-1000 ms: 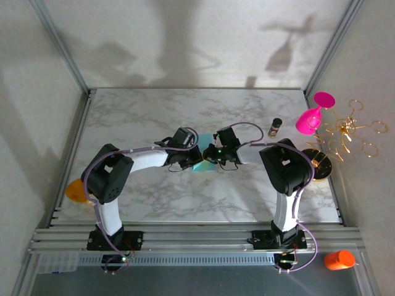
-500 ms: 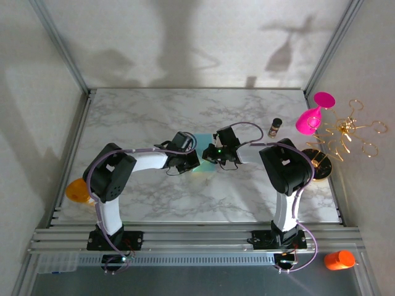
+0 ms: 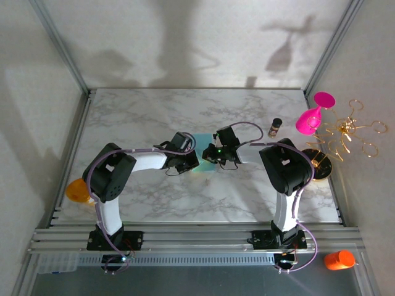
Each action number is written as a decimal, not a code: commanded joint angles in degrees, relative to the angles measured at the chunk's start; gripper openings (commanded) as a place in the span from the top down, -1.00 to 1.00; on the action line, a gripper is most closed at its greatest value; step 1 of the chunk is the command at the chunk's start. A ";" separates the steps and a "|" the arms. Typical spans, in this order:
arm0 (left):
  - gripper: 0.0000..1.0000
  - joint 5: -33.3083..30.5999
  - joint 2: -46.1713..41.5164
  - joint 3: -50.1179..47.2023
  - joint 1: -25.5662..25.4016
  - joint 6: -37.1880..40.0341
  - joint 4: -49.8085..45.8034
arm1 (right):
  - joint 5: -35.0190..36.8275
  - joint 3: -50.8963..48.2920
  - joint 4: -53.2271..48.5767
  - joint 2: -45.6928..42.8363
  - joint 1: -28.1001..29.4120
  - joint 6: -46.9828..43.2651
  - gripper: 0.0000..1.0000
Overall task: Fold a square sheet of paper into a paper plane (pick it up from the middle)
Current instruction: Fold the triangle a second time at the center of the table.
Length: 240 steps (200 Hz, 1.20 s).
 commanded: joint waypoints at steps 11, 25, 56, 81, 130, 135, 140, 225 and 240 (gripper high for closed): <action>0.90 -1.24 -1.38 -1.32 0.57 1.57 -3.64 | 5.49 -1.27 -8.88 3.43 -0.14 -0.29 1.00; 0.90 -0.22 -2.78 -0.17 0.48 1.50 -3.10 | 5.49 -1.28 -8.97 3.39 -0.11 -0.33 1.00; 0.88 2.23 -3.69 2.02 0.31 1.24 -0.53 | 5.32 -1.36 -8.88 3.56 -0.14 -0.33 1.00; 0.88 2.73 -1.88 1.82 0.23 1.08 -0.13 | 5.15 -1.41 -8.80 3.84 -0.09 -0.29 1.00; 0.88 1.93 0.01 0.81 0.21 1.93 -0.48 | 5.14 -1.41 -8.88 3.90 -0.14 -0.29 1.00; 0.88 1.66 0.01 0.55 0.22 1.99 -0.58 | 5.21 -1.42 -8.88 3.94 -0.15 -0.33 1.00; 0.88 1.48 0.01 0.27 0.30 2.08 -0.58 | 5.10 -1.42 -8.87 3.92 -0.11 -0.37 1.00; 0.90 0.42 -0.15 -4.18 1.78 3.68 -0.57 | 5.23 -1.27 -9.19 4.40 -0.13 -0.51 1.00; 0.90 0.43 -0.64 -5.00 2.47 3.88 -0.66 | 5.40 -1.27 -9.31 4.44 -0.15 -0.49 1.00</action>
